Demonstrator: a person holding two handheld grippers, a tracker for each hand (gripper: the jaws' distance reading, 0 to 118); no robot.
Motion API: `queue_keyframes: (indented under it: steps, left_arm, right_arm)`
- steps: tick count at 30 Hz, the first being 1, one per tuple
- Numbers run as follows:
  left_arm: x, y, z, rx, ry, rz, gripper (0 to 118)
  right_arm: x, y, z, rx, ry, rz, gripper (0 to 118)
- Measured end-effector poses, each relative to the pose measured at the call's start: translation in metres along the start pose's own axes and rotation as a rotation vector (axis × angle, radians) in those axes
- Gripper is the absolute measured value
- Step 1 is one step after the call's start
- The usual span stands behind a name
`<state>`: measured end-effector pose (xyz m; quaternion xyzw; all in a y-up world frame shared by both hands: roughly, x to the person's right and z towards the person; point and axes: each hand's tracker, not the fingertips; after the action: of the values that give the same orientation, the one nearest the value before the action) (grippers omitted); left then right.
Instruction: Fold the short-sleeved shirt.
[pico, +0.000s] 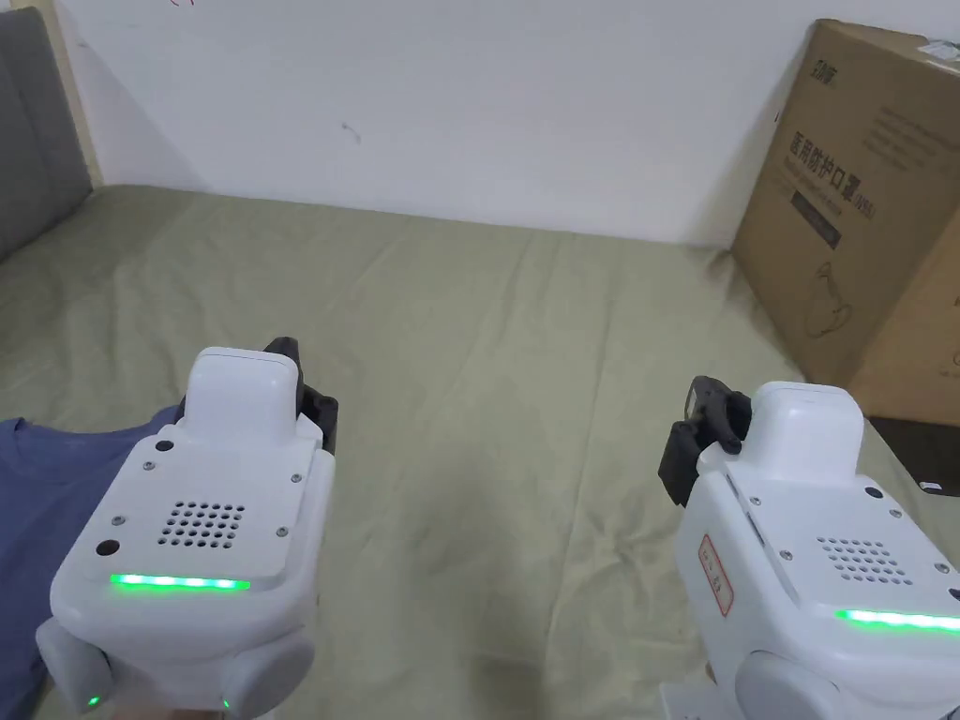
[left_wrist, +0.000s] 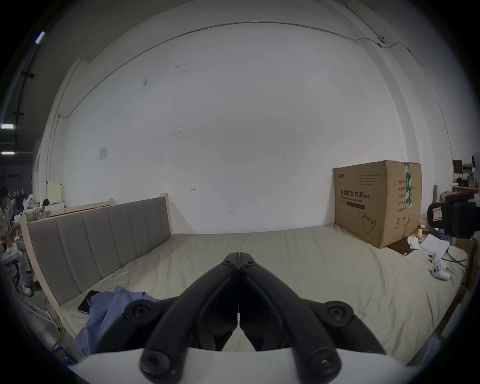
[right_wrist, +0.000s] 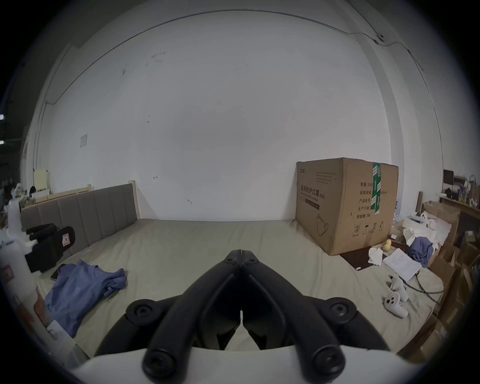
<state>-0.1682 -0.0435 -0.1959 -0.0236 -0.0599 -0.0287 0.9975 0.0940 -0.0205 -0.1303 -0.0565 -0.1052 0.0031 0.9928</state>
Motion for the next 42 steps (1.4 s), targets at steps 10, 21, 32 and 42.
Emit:
queue_keyframes:
  steps: [10, 21, 32, 42]
  left_arm:
    - [0.0, 0.0, 0.001, -0.004, 0.012, 0.001, 0]
    - [-0.002, 0.001, 0.001, -0.012, 0.012, -0.004, 0]
    - [-0.009, 0.001, 0.0, -0.012, 0.028, 0.006, 0]
    - [-0.066, 0.002, 0.022, -0.009, 0.203, 0.014, 0]
  right_arm:
    - [-0.001, 0.001, 0.002, -0.003, 0.01, 0.005, 0]
    - [0.0, 0.0, -0.001, -0.023, 0.014, -0.003, 0]
    - [-0.005, 0.001, -0.004, -0.029, 0.035, 0.002, 0]
    - [-0.06, 0.008, -0.018, -0.018, 0.199, 0.037, 0]
